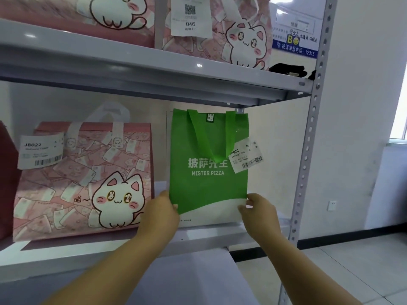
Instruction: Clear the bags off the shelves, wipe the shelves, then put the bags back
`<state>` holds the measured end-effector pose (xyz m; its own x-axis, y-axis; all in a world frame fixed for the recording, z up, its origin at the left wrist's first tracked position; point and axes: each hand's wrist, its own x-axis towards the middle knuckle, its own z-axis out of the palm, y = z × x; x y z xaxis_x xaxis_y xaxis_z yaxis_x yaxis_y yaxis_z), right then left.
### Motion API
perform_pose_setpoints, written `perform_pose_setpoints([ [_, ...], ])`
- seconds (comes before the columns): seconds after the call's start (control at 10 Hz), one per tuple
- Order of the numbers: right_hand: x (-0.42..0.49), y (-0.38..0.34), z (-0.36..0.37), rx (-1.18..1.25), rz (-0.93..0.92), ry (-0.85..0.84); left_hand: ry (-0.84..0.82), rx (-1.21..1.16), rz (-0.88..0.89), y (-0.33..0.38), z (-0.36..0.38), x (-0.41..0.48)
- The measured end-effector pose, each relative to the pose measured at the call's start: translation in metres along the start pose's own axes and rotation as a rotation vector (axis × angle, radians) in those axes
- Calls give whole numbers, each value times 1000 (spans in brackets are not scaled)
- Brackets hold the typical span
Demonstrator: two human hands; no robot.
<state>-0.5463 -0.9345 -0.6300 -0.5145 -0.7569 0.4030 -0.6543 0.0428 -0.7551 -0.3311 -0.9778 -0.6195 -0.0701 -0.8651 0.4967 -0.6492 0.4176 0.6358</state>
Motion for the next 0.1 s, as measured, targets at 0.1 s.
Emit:
perform_pose_setpoints([
  [0.1, -7, -5, -8, -38, -24, 30, 13, -13, -8, 4, -7, -7],
])
